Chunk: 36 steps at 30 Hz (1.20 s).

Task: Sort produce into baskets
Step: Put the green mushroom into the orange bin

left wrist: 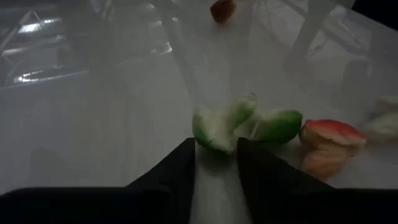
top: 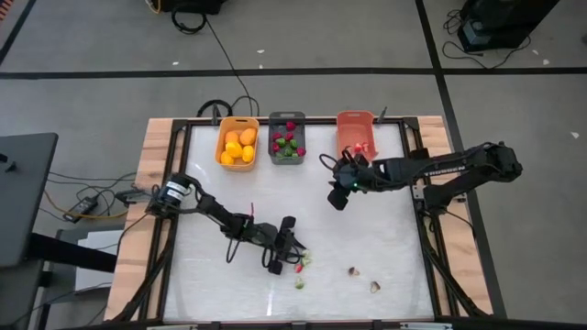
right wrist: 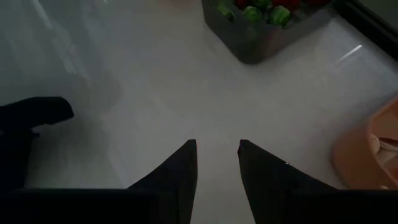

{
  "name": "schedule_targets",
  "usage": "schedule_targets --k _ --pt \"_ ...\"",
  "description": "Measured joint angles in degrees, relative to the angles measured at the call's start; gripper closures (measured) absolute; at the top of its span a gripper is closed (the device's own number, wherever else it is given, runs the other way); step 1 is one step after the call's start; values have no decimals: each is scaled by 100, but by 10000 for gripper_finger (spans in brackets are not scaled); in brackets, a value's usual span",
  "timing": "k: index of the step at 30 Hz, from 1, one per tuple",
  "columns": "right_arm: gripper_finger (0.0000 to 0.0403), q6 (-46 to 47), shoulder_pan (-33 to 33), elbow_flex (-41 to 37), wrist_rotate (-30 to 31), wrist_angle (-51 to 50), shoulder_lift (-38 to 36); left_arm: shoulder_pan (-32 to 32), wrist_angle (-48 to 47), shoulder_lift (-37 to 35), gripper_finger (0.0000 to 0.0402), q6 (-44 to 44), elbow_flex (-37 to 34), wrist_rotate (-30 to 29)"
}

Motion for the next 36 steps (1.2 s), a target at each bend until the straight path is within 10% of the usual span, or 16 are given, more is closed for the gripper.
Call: schedule_targets --k 8,18,29,36 --pt "273 642 678 -284 -67 413 198 122 197 -23 392 -616 2 -9" --pt "264 995 1957 -973 -727 3430 890 133 970 -31 397 -1155 4 -483" --pt "244 1263 2348 -979 -535 3987 1458 129 1575 -31 396 -1119 -4 -553" --pt "357 1203 2396 -979 -400 4078 1451 129 1598 -31 396 -1171 -4 -559"
